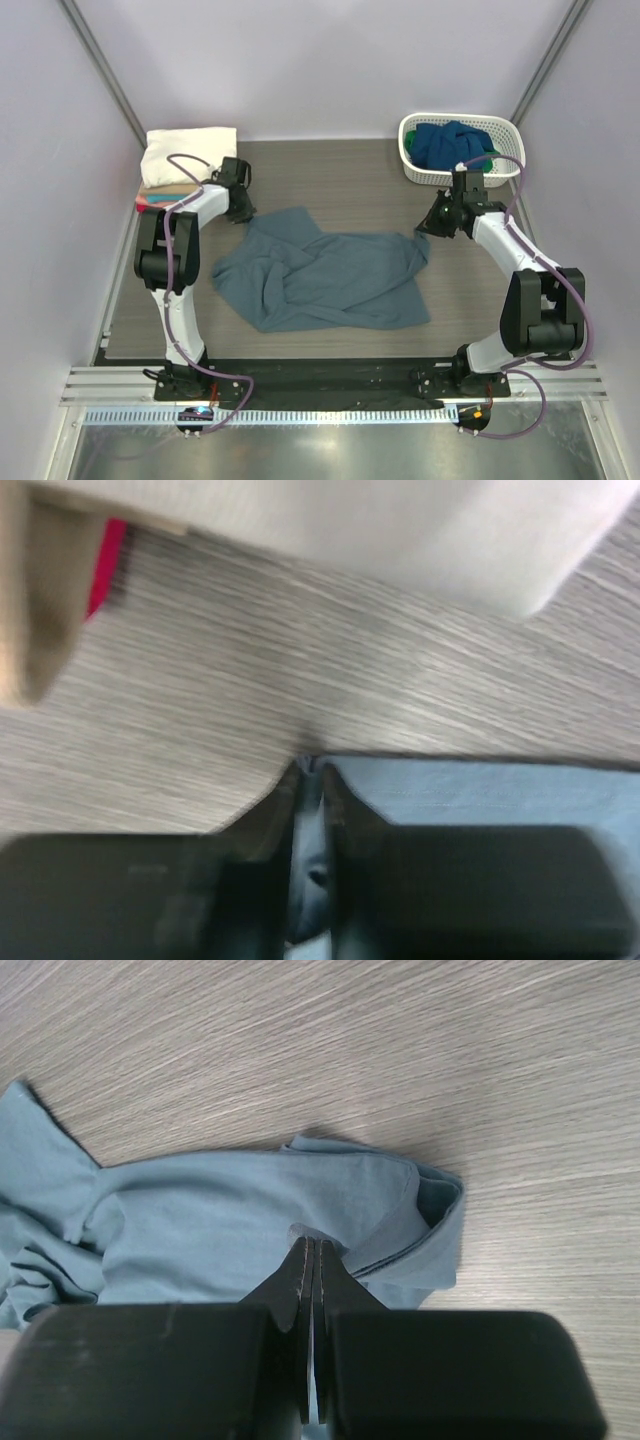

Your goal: Fold and stack the t-shirts

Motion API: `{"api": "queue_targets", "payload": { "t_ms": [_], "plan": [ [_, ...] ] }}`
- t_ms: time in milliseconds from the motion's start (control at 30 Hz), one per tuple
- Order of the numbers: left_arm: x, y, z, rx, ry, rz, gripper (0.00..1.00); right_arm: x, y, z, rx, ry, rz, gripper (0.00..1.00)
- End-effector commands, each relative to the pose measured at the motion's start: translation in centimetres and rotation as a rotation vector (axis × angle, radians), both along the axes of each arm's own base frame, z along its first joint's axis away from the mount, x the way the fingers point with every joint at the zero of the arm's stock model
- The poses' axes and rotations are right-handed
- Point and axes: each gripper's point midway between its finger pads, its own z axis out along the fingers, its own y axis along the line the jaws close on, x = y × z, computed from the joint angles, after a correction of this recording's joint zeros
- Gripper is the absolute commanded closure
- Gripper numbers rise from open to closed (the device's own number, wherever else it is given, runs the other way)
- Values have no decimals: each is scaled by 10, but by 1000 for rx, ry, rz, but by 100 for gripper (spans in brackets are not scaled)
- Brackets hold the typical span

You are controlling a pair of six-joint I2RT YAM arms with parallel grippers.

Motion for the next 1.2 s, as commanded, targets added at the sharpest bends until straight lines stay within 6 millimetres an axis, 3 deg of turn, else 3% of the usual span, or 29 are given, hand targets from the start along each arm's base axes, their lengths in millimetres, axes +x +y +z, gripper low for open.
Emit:
{"api": "queue_targets", "payload": {
  "t_ms": [0, 67, 133, 167, 233, 267, 333, 433, 467, 533, 633, 667, 733, 767, 800, 900, 933, 1000, 1033, 1133, 1167],
  "plan": [
    [8, -8, 5, -53, -43, -16, 93, 6, 0, -3, -8, -23, 4, 99],
    [11, -10, 18, -68, -68, -23, 100, 6, -3, -6, -21, -19, -7, 99],
    [10, -11, 35, -75, -90, -27, 100, 7, -5, -8, -28, -19, -13, 99],
    [13, -12, 63, -85, -147, -29, 100, 7, -3, -6, -23, -21, -9, 99],
    [12, -11, 96, -86, -201, -33, 100, 7, -2, -2, -15, -30, -10, 99],
    [9, -10, 130, -90, -254, -35, 100, 8, -2, 9, -9, -58, -10, 99],
    [0, -7, 166, -89, -297, -43, 100, 10, 0, 27, 3, -96, -13, 99],
    [-16, -6, 256, -111, -452, -70, 100, 15, 5, 80, 38, -191, -12, 99],
    [-29, -7, 292, -124, -525, -85, 100, 16, 6, 111, 51, -250, -11, 99],
    [-48, -3, 342, -123, -619, -100, 100, 13, 6, 144, 56, -306, -9, 99],
    [-90, 5, 419, -119, -784, -126, 100, 5, 7, 234, 61, -491, 5, 99],
    [-102, 7, 436, -116, -824, -130, 100, 0, 7, 252, 63, -528, 9, 99],
    [-141, 13, 484, -121, -944, -142, 100, -24, 7, 307, 62, -661, 28, 99],
    [-155, 16, 500, -114, -988, -150, 100, -33, 6, 323, 56, -704, 31, 99],
    [-183, 19, 524, -118, -1064, -161, 100, -55, 4, 350, 52, -785, 29, 99],
    [-231, 27, 561, -106, -1197, -177, 100, -99, -4, 402, 32, -947, -2, 99],
    [-258, 37, 574, -101, -1257, -147, 100, -129, -11, 427, 23, -1038, -30, 99],
    [-289, 45, 588, -93, -1321, -134, 100, -159, -16, 447, 17, -1114, -55, 99],
    [-311, 49, 595, -96, -1367, -128, 100, -192, -21, 464, 13, -1192, -77, 99],
    [-347, 50, 610, -95, -1474, -160, 100, -234, -29, 478, 1, -1281, -107, 99],
    [-368, 53, 616, -96, -1525, -168, 100, -256, -34, 482, -8, -1330, -133, 99]
  ]
}}
